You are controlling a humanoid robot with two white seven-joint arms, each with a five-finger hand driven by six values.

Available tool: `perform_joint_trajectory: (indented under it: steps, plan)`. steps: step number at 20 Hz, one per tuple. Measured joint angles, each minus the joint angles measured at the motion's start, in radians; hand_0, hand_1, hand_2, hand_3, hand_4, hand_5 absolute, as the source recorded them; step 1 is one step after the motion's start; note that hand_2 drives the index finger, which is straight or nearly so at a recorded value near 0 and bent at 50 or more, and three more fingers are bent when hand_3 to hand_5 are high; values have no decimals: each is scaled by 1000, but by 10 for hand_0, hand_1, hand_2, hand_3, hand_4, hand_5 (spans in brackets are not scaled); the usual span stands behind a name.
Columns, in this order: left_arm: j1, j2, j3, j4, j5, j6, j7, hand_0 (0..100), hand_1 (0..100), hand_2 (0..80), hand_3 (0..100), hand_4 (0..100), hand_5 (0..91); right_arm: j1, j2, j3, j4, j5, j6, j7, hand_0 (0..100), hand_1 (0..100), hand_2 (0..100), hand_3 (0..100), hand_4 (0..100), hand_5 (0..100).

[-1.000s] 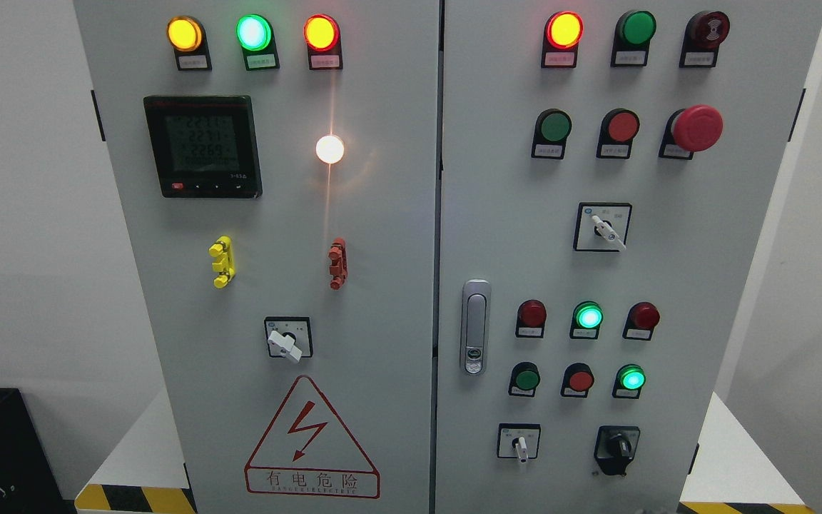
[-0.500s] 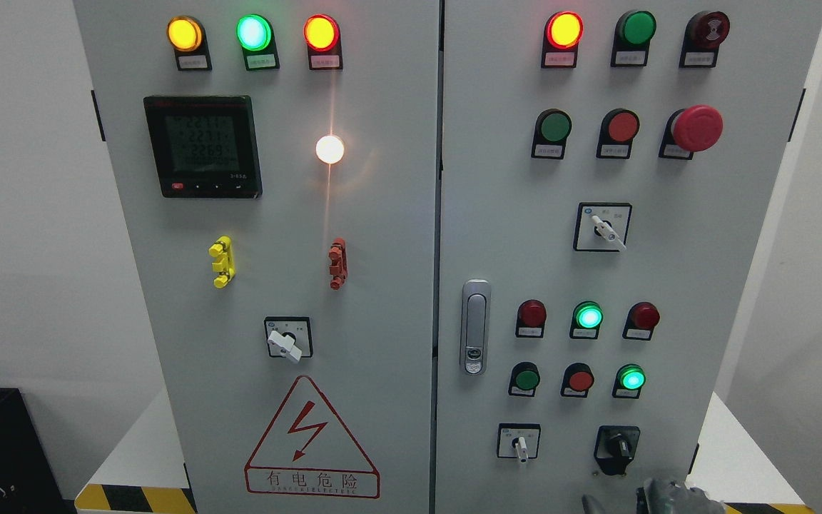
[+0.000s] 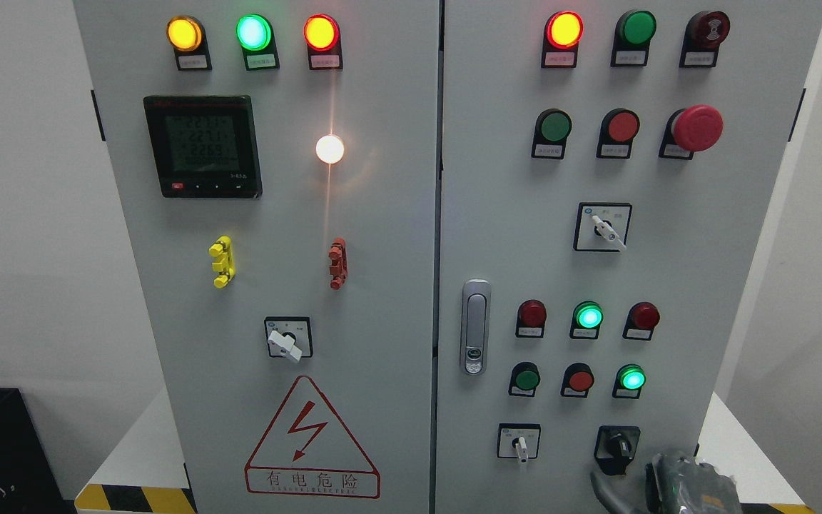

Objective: Flip black knob to close circuit
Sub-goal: 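Raise the right hand up to the black rotary knob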

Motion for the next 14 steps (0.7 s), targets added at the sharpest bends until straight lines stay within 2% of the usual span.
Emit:
perform_joint_trajectory:
  steps: [14]
  plan:
    - [0,0,0,0,0,0,4,120,556,0,0,0,0,-26,-7,-9,7,31,5,3,0,0,942,1000,972,951]
